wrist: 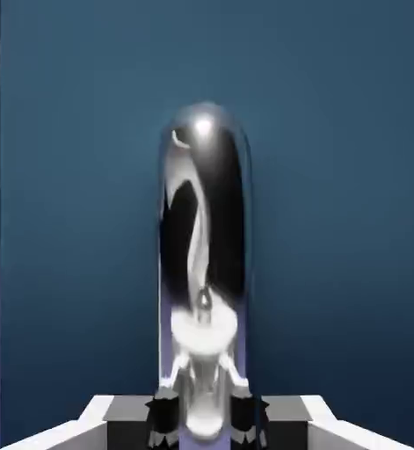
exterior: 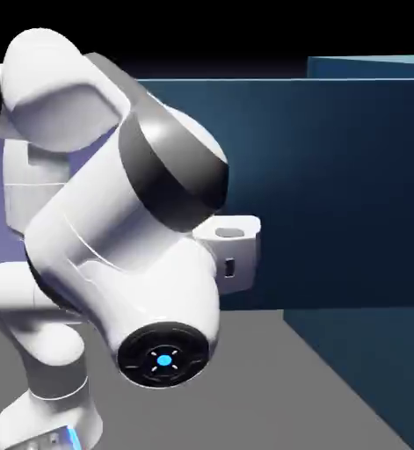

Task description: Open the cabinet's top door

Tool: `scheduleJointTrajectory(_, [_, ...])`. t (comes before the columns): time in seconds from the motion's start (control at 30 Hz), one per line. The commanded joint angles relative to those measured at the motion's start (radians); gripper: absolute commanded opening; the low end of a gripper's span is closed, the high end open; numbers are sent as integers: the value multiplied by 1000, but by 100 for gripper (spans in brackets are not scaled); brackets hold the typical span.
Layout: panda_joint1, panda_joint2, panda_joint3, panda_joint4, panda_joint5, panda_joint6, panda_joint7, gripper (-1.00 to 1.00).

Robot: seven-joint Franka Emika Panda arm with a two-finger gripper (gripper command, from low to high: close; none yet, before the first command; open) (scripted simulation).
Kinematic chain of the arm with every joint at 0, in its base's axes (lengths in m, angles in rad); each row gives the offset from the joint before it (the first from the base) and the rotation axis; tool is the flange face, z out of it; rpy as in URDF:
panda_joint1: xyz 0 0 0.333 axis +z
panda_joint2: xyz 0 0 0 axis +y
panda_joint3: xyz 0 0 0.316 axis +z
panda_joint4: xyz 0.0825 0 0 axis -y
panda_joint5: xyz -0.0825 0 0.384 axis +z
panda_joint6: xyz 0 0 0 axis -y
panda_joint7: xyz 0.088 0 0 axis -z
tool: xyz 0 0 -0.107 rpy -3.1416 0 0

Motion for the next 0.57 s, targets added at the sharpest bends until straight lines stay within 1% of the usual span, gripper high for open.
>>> scheduleJointTrajectory(0.0, [4,36,5,36,-15,-3,2,-100])
scheduleJointTrajectory(0.27, [48,305,41,326,-104,-51,55,-100])
scheduleJointTrajectory(0.53, [116,544,64,616,-132,-127,163,-100])
